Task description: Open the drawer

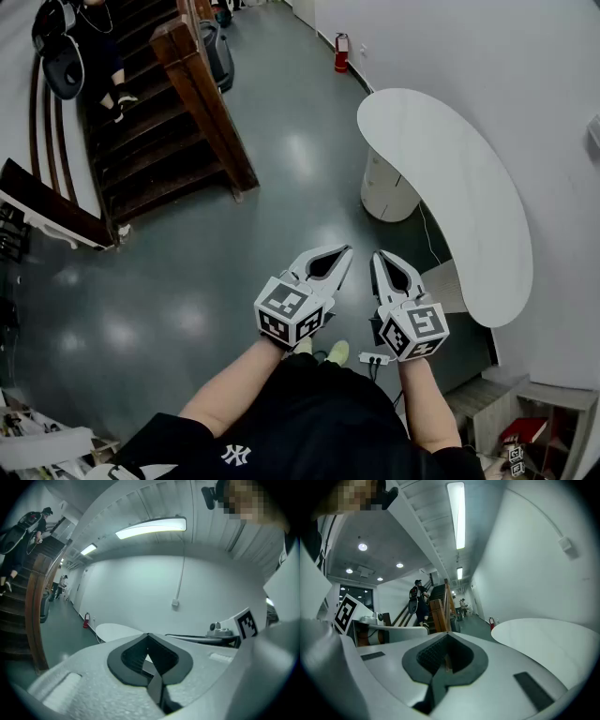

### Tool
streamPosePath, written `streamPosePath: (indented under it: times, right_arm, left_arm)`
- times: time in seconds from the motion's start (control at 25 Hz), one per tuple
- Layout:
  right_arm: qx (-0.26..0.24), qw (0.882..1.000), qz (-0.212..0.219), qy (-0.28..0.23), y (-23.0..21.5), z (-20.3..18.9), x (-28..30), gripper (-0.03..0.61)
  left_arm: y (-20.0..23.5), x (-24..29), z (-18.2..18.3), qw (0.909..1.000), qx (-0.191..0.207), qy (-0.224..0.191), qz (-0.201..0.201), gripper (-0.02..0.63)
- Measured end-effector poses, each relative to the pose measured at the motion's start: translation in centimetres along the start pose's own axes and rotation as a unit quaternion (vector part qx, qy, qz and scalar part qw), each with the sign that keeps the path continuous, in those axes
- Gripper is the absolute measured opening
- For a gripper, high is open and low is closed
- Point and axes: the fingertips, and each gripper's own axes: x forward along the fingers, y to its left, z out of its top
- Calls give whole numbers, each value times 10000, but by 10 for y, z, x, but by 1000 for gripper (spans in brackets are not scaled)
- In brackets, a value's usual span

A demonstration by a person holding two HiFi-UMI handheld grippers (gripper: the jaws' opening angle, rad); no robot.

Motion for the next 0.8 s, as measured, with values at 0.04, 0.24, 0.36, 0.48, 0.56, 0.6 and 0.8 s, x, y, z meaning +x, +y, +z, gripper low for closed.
streamPosePath:
  times: [0.04, 0.24, 0.36, 0.48, 0.56, 0.6, 0.8]
  right_arm:
    - [2, 10000, 9, 2, 0, 0, 0, 14]
    - [1, 10000, 58, 1, 0, 0, -1, 14]
    - [30, 9999, 117, 1, -1, -1, -4, 14]
    - [252, 9992, 297, 3, -4, -3, -7, 15]
    - [434, 9983, 391, -31, -10, -1, -8, 15]
    - [515, 9978, 415, -53, -15, -1, -9, 15]
    - [848, 9952, 460, -149, -37, 0, -10, 15]
  left_arm:
    - [0, 0, 0, 10000, 0, 5, 1, 8]
    - [-4, 4, -1, 10000, 11, 25, 0, 8]
    - [-8, 6, -1, 10000, 26, 41, 13, 8]
    - [-9, 7, -2, 10000, 13, 42, 69, 8]
    - [-5, 10, -1, 9999, 2, 23, 152, 8]
    - [-3, 13, 0, 9998, -4, 13, 202, 8]
    - [7, 23, 0, 9990, -134, -26, 437, 8]
